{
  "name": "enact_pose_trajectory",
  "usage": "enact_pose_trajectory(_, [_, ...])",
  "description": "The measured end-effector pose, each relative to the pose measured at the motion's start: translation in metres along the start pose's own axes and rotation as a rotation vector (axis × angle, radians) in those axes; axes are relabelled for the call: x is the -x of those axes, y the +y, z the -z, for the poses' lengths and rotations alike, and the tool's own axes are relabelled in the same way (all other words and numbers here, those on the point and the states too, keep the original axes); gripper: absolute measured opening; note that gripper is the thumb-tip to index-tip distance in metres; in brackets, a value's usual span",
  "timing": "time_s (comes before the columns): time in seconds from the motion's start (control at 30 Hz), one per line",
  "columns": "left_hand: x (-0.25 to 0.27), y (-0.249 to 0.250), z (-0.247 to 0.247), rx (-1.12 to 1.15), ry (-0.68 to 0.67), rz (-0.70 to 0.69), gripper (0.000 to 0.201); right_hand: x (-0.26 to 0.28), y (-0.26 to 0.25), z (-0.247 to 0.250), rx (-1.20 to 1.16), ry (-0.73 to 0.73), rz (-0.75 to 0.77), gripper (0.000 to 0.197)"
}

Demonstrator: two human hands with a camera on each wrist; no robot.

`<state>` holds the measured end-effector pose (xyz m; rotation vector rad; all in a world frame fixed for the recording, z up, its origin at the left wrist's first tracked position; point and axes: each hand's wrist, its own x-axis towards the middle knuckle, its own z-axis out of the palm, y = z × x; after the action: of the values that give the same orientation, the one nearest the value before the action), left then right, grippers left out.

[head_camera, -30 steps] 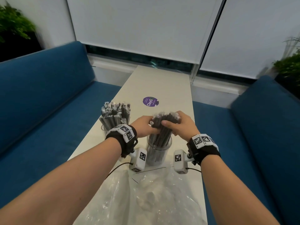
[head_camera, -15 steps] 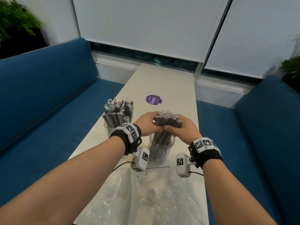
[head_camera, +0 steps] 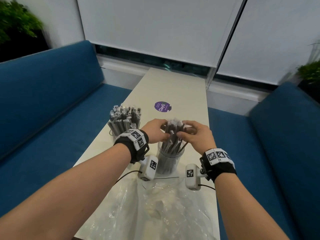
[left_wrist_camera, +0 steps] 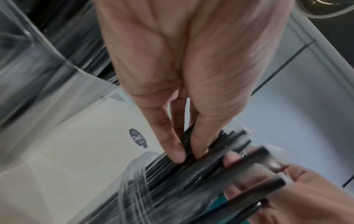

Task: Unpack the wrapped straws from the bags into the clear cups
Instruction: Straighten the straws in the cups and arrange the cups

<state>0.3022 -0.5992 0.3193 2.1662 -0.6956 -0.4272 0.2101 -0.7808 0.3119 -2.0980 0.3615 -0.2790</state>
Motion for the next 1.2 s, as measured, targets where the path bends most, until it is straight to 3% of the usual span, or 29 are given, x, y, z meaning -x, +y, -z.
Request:
enact_pose_trajectory(0.13, [0.004,0.000,-0.003,-0.181,-0.022,0.036,0.043,0.009,-0.006,0.002,0.172,-0.008,-0.046,0.063])
enact_pose_trajectory(0.27, [0.010,-0.006,-0.005,-0.290,-0.110,0.063,0.060,0.030,0.010,0.009,-0.053,0.012,-0.114,0.065])
enact_pose_trajectory(0.47, [0.014,-0.007,-0.010,-0.221,-0.192,0.028,0.133,0.034,0.018,0.004,0.159,-0.289,-0.043,0.122])
enact_pose_trajectory(0.53, [0.013,-0.005,-0.012,-0.153,-0.143,-0.020,0.125,0.027,0.010,-0.001,0.141,-0.251,0.015,0.105])
enact_pose_trajectory(0.63, [0.013,0.005,-0.006,-0.131,-0.064,-0.018,0.068,0.013,0.002,0.003,0.130,-0.127,0.066,0.061])
enact_pose_trajectory(0.67, [0.013,0.007,-0.003,-0.116,-0.040,-0.017,0.058,0.010,0.000,0.006,0.143,-0.097,0.079,0.051])
enact_pose_trajectory(0.73, [0.012,0.007,0.000,-0.097,-0.025,0.004,0.057,0.005,-0.004,0.010,0.115,-0.059,0.090,0.045])
enact_pose_trajectory(0.83, [0.016,0.007,-0.001,-0.028,-0.030,0.058,0.075,0.001,-0.009,0.010,0.081,-0.090,0.094,0.052])
enact_pose_trajectory(0.93, [0.019,0.005,-0.004,0.026,-0.047,0.061,0.075,0.005,-0.008,0.008,0.128,-0.212,0.094,0.072])
enact_pose_trajectory(1.07, [0.023,0.006,-0.002,-0.156,-0.079,-0.007,0.075,0.024,-0.003,0.013,-0.028,-0.296,0.072,0.097])
enact_pose_trajectory(1.2, [0.025,0.005,0.000,-0.228,-0.181,-0.001,0.111,0.041,0.011,0.018,0.173,-0.280,0.021,0.113])
